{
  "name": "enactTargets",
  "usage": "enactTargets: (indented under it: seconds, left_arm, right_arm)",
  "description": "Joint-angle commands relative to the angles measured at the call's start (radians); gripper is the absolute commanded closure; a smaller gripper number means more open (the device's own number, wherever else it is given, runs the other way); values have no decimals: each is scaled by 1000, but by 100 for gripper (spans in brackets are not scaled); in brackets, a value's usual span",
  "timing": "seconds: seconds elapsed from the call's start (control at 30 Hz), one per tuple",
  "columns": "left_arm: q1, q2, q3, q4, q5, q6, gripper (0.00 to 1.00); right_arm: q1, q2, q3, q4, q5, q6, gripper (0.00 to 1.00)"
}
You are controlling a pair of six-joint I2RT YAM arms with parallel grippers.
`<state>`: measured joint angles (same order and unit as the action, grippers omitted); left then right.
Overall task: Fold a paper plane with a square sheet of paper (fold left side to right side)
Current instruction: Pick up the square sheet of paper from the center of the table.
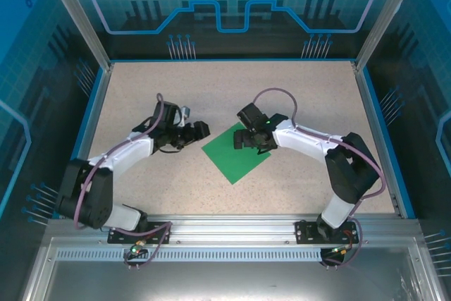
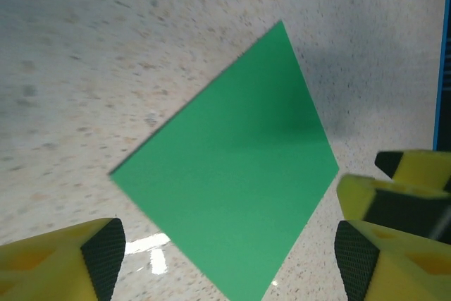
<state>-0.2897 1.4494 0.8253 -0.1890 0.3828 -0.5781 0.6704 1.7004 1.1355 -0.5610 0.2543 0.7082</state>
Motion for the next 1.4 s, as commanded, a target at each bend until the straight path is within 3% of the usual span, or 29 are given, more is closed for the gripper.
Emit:
enactTargets:
  seconds: [0.0,0.43,0.97,1.2,1.37]
  left_arm:
    - [-45,82,58,19,29,-13,19]
    - [-136,347,170,-16,17,-14,23]
    - [-139,369,161,-13,0,-4,33]
    - [-138,316,144,23,14,-8,35]
    - [-133,235,125,52,30,-6,35]
  right_arm:
    - [-30,26,-41,-34,5,-25,1]
    - [-46,117,-51,3,-49,-14,1]
    - [28,153,-19,53,-178,14,3]
    - [37,151,-13,78,-222,-2,22]
    - [22,130,-40,138,-291,-12,44]
